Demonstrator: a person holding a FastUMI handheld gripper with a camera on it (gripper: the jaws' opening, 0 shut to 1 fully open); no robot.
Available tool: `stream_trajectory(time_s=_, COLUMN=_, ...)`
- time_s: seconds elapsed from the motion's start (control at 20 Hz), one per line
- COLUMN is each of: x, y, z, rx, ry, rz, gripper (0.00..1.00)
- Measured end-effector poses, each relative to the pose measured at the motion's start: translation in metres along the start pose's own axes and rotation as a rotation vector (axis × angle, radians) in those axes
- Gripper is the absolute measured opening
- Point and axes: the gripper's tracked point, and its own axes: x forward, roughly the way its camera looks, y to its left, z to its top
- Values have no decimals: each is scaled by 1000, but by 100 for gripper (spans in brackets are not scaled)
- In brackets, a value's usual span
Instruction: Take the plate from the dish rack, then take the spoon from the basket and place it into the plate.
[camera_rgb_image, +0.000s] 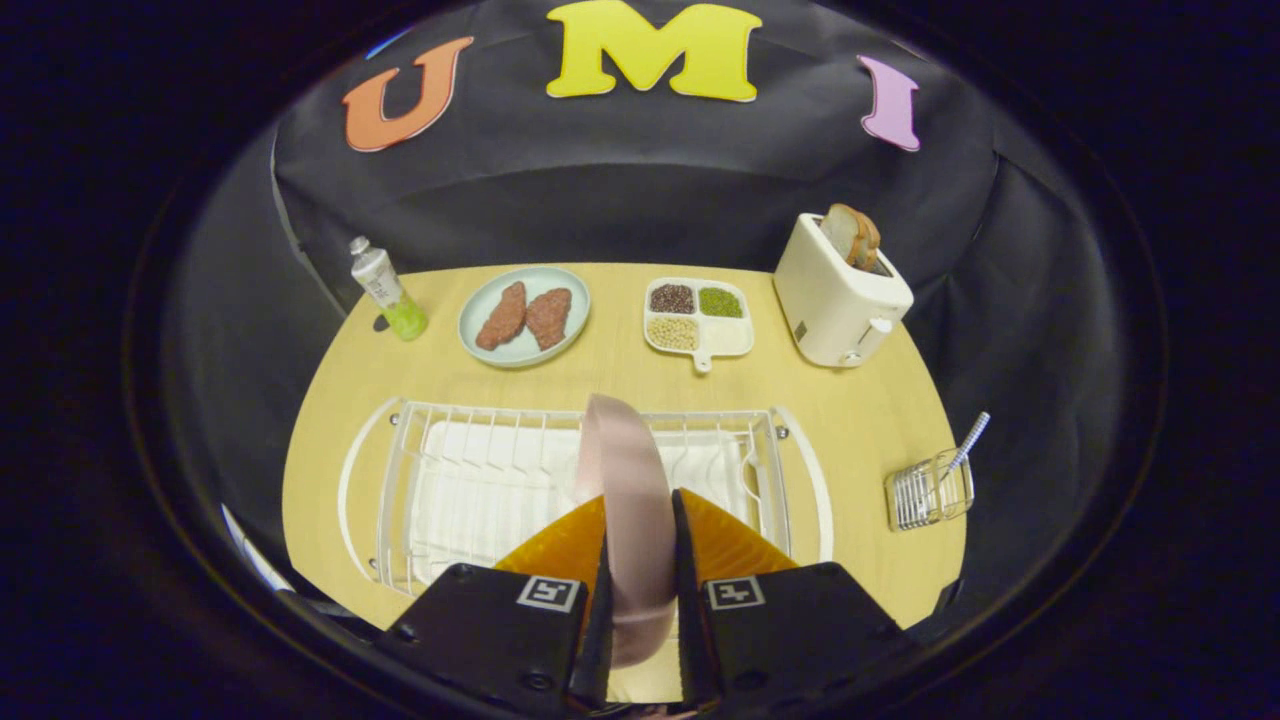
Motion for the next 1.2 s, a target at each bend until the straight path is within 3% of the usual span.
stream_trajectory(time_s=0.35, x=-26, y=-6, z=16, rx=-140, ry=-48, rz=-174, gripper=29)
stream_trajectory(time_s=0.45, x=-38, y=-2, z=13, rx=-161, ry=-75, rz=-144, gripper=26)
stream_trajectory(time_s=0.55, x=-44, y=-6, z=-2, rx=-141, ry=-83, rz=-78, gripper=25)
stream_trajectory(time_s=0.85, x=-42, y=-55, z=-86, rx=79, ry=-54, rz=243, gripper=23)
stream_trajectory(time_s=1.2, x=-19, y=-117, z=-206, rx=331, ry=-18, rz=450, gripper=23)
